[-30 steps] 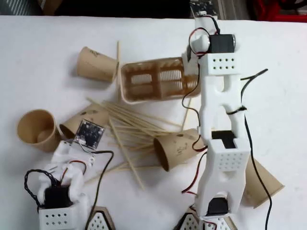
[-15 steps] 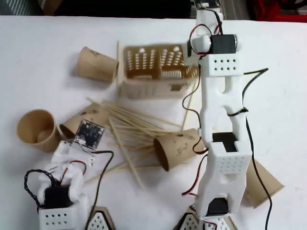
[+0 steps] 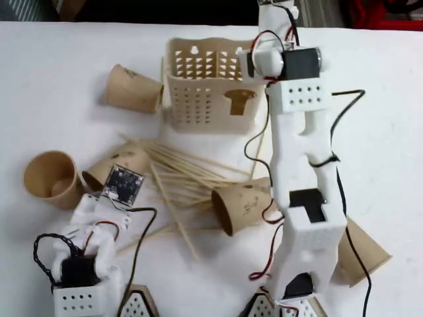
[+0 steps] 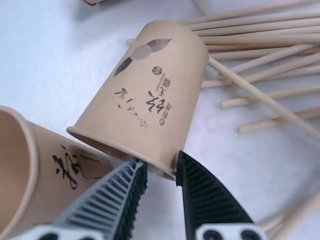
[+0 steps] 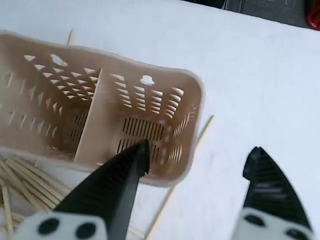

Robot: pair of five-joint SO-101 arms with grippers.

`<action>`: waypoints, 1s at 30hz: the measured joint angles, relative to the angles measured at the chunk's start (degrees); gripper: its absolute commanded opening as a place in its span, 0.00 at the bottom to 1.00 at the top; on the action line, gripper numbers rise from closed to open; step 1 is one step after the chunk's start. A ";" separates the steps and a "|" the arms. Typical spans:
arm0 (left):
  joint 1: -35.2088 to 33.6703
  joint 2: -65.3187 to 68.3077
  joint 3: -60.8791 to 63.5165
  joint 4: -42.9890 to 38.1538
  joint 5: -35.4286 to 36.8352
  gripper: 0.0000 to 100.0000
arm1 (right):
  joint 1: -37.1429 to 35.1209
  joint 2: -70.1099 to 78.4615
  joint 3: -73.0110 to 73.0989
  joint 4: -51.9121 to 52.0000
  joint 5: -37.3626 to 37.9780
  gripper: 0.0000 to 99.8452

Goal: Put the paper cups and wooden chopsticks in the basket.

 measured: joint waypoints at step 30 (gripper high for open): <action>0.00 0.00 0.00 0.00 0.00 0.12 | 27.60 -52.40 61.36 10.29 26.99 0.22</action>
